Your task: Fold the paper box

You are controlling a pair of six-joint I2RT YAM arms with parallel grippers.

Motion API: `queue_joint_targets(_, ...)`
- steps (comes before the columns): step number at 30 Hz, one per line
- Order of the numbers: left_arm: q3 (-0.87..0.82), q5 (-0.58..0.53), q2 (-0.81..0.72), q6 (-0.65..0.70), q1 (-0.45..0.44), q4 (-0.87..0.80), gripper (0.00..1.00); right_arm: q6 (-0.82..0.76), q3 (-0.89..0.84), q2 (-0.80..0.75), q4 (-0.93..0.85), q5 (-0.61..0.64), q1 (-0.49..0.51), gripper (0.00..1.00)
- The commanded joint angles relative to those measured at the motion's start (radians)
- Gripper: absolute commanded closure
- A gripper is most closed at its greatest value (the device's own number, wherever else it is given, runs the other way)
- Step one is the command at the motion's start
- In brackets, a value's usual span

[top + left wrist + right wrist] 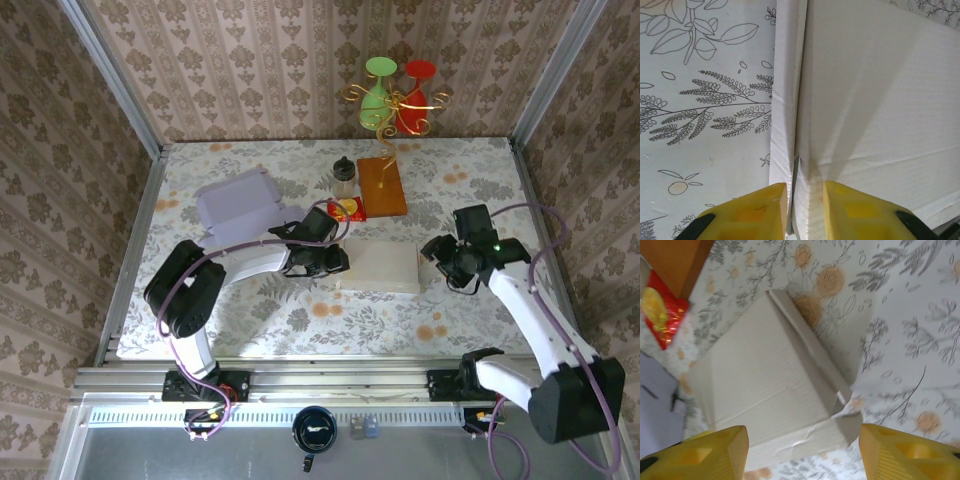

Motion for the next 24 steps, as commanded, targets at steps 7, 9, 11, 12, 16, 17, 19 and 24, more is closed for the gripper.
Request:
queue_joint_targets(7, 0.033, -0.014, 0.017, 0.036, 0.001, -0.053, 0.70, -0.324, 0.029, 0.238, 0.074, -0.103, -0.018, 0.36)
queue_joint_targets(9, 0.033, -0.009, 0.019, 0.039, 0.001, -0.054, 0.68, -0.340, 0.011, 0.243, 0.114, -0.110, -0.018, 0.35)
queue_joint_targets(11, 0.029, -0.006, 0.023, 0.043, 0.001, -0.053, 0.67, -0.350, -0.007, 0.251, 0.138, -0.104, -0.020, 0.34)
queue_joint_targets(12, 0.024, -0.004, 0.023, 0.043, 0.001, -0.049, 0.67, -0.358, -0.010, 0.263, 0.145, -0.108, -0.022, 0.35)
queue_joint_targets(16, 0.005, 0.003, 0.023, 0.037, 0.006, -0.017, 0.66, -0.370, -0.021, 0.320, 0.177, -0.145, -0.024, 0.40)
queue_joint_targets(17, -0.001, 0.005, 0.023, 0.034, 0.007, -0.009, 0.66, -0.373, -0.023, 0.331, 0.182, -0.149, -0.024, 0.41)
queue_joint_targets(19, -0.006, 0.005, 0.022, 0.032, 0.011, -0.005, 0.66, -0.379, -0.020, 0.351, 0.175, -0.140, -0.024, 0.42)
queue_joint_targets(24, -0.020, 0.007, 0.021, 0.030, 0.013, 0.007, 0.66, -0.382, -0.018, 0.373, 0.167, -0.118, -0.024, 0.44)
